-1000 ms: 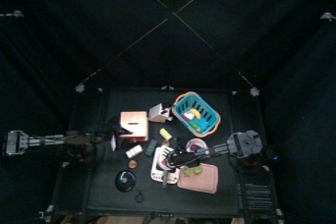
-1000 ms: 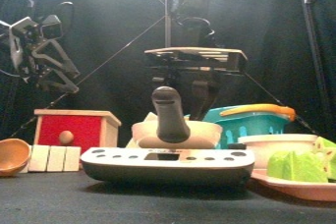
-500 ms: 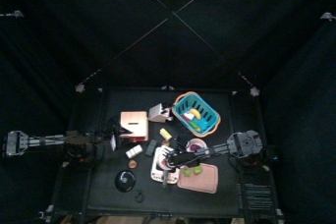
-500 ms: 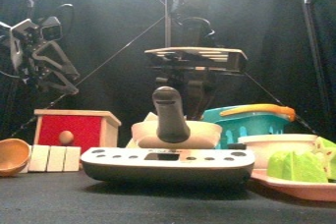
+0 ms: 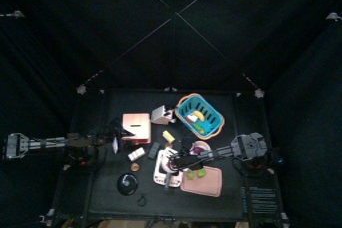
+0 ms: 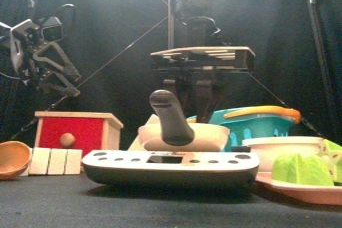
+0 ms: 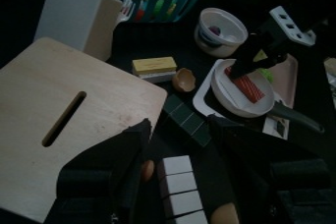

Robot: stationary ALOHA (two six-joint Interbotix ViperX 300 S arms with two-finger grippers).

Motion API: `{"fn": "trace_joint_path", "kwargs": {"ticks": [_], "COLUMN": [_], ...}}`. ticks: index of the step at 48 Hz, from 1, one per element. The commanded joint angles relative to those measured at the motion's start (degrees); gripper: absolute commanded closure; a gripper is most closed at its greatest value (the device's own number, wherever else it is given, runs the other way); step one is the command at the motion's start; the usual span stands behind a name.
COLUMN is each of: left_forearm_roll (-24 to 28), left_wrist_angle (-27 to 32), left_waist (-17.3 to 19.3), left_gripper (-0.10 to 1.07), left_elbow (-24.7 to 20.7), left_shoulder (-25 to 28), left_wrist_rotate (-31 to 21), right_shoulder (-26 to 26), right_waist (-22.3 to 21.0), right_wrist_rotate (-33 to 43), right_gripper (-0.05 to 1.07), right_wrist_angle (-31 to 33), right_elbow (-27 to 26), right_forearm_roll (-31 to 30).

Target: Place salmon on rice

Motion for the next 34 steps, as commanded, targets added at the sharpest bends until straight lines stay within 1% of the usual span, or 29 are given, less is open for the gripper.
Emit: {"fn": "trace_joint_path", "kwargs": {"ticks": [1, 6, 12, 25, 29, 34], "left_forearm_roll": [0.1, 0.1, 0.1, 0.1, 0.1, 0.1], "left_wrist_angle": [-0.2, -0.2, -0.2, -0.2, -0.2, -0.2], "left_waist": [0.2, 0.2, 0.2, 0.1, 0.2, 0.4], "left_gripper": [0.11, 0.11, 0.11, 0.11, 0.11, 0.11], "left_elbow": [-0.6, -0.6, -0.6, -0.6, -0.7, -0.6], "left_shoulder": [0.1, 0.1, 0.1, 0.1, 0.1, 0.1], "left_wrist_rotate": [0.1, 0.1, 0.1, 0.1, 0.1, 0.1], "right_shoulder": [-1.4, -1.4, -1.4, -1.4, -1.4, -1.5], "right_waist": [0.0, 0.0, 0.0, 0.0, 0.1, 0.5], "right_wrist_rotate": [0.3, -0.1, 0.0, -0.4, -0.6, -0.7], "right_gripper": [0.6, 0.59, 0.55, 0.34, 0.29, 0.26], "right_wrist_angle": [0.3, 0.2, 0.2, 0.3, 0.3, 0.3], "right_elbow": [-1.7, -1.5, -1.1, -1.1, -1.1, -1.1], "right_forearm_roll": [0.2, 0.1, 0.0, -0.4, -0.5, -1.2]}}
